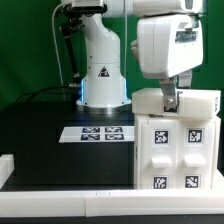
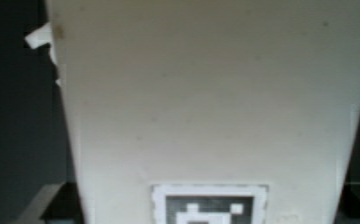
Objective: Assemble cabinet
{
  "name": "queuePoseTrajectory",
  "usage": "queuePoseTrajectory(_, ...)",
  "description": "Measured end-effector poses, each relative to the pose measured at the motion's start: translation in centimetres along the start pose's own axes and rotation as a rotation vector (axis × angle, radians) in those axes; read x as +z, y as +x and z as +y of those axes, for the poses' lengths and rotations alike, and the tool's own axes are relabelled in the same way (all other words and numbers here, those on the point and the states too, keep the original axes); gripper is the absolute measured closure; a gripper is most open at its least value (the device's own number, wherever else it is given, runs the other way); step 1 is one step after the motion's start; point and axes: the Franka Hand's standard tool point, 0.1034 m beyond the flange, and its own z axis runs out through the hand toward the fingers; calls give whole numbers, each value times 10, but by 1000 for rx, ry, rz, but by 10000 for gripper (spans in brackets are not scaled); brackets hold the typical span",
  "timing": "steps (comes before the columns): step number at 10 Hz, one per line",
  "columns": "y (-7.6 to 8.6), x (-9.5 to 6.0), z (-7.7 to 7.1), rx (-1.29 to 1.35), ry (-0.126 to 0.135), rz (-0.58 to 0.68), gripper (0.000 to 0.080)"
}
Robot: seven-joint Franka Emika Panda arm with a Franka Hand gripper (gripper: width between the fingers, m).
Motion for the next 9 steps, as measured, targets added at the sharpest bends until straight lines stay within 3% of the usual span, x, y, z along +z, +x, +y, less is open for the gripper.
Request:
queuePoseTrajectory(2,0,0,0,92,3,6,242)
queuePoseTrajectory(9,-1,0,1,906,-16,47,240)
